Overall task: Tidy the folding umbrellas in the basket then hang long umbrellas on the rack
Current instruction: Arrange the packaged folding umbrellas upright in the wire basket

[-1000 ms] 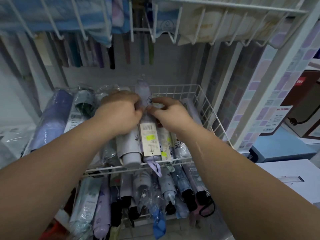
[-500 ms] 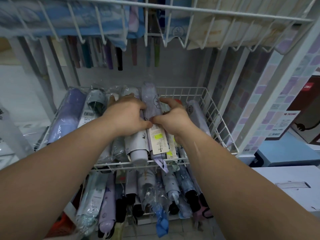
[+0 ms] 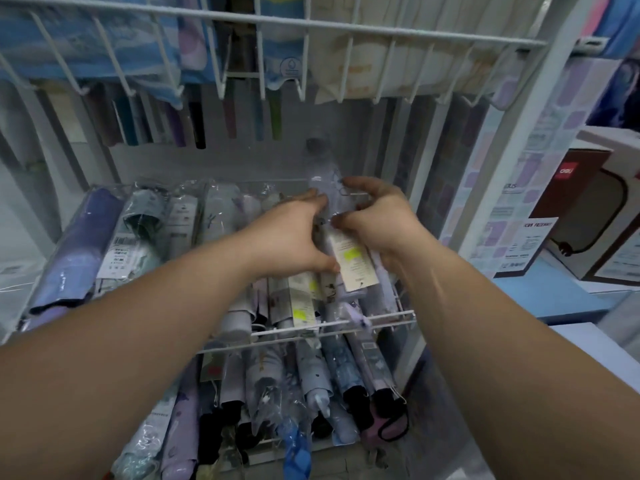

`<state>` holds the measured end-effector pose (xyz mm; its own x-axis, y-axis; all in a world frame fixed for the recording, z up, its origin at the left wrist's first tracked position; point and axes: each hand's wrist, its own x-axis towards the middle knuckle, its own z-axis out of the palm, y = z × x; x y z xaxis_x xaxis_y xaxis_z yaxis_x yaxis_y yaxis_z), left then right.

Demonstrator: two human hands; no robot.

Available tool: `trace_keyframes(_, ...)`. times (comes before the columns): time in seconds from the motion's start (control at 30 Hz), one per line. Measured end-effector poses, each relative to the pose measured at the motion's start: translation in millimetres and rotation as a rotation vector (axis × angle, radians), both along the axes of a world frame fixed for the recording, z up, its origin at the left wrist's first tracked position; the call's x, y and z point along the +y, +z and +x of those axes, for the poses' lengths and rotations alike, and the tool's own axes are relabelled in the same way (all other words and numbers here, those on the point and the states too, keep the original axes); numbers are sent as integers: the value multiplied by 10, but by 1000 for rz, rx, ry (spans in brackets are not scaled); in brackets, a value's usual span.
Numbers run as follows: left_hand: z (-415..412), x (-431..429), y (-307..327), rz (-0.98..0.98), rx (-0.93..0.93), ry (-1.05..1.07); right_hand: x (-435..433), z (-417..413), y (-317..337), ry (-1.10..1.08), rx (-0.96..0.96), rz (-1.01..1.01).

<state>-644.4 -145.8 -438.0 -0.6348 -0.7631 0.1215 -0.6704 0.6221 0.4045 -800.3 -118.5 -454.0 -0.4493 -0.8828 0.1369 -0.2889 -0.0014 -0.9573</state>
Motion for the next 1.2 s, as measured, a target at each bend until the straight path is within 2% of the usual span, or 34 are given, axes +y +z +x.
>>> trace_keyframes(0.2,-527,32,-289,342,278,-13,191,-338,-210,-154,164,49)
trace_keyframes(0.37,-686,26,-437,381,398,20,210,-364,-328,-169,465,159)
trace_keyframes(0.53,-732,7,-500,282,477,1,226,-386,-288,-126,576,227)
trace_keyframes(0.67,-813,-46,-476,252,397,-24,203,-386,-251,-155,620,310)
trace_keyframes(0.77,-855,-61,-483,251,159,-33,175,-324,-241,-112,843,465)
trace_keyframes(0.87,-870,-113,-534,187,17,-26,139,-320,-259,-65,952,550)
trace_keyframes(1.07,-860,-145,-520,123,-134,-68,136,-394,-321,-55,962,534)
trace_keyframes(1.2,-712,-80,-467,137,-151,-45,135,-384,-320,-80,925,500)
